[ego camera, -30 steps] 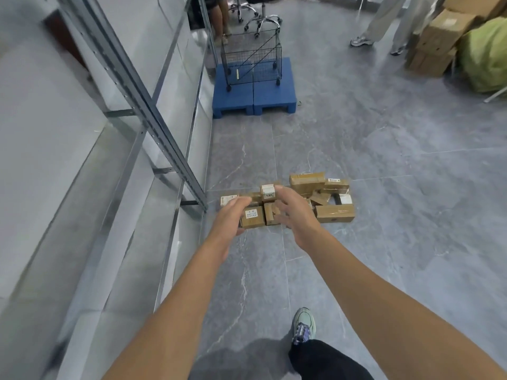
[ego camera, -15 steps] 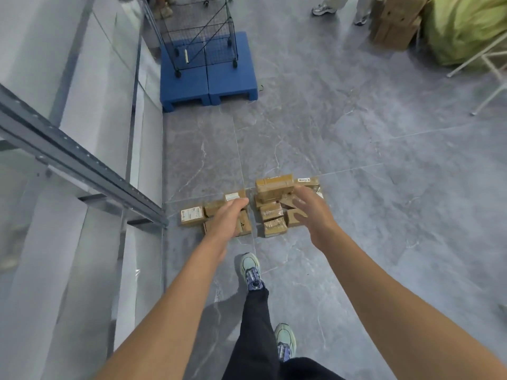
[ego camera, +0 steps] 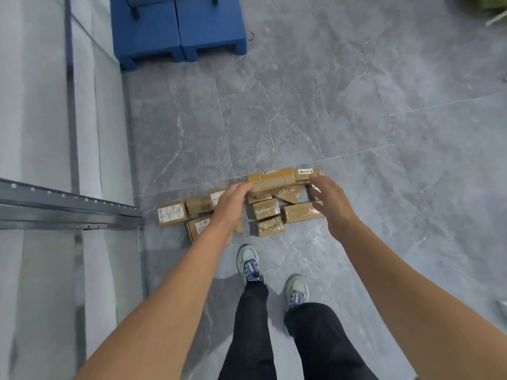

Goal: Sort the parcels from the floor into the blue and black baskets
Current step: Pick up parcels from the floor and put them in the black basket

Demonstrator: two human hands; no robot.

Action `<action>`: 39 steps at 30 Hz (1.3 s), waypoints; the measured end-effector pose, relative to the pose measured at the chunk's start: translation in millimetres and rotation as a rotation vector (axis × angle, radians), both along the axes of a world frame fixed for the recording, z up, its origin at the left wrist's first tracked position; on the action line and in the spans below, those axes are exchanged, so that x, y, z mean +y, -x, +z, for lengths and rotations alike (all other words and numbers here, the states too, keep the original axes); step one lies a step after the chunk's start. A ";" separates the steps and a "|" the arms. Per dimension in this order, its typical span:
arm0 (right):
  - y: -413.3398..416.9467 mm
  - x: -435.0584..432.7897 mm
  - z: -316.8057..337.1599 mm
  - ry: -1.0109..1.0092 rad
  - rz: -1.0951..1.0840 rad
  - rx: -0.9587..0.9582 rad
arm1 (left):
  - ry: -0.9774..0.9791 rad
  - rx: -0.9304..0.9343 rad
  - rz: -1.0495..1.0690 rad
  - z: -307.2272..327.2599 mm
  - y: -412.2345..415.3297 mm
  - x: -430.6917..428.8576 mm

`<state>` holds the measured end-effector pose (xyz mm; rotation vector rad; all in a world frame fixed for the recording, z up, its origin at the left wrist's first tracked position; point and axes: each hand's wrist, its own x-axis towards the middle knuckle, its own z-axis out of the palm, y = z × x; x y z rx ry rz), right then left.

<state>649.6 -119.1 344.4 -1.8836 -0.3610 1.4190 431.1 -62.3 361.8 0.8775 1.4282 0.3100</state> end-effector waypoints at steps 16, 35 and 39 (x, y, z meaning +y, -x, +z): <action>-92.3 103.2 -315.1 0.236 0.115 0.043 | 0.195 0.194 0.067 -284.6 -62.3 89.1; -94.5 142.9 -446.0 0.276 0.091 0.098 | 0.291 0.168 0.229 -427.6 -89.9 115.3; -83.4 143.1 -420.6 0.266 0.069 0.064 | 0.267 0.130 0.262 -407.2 -80.3 114.6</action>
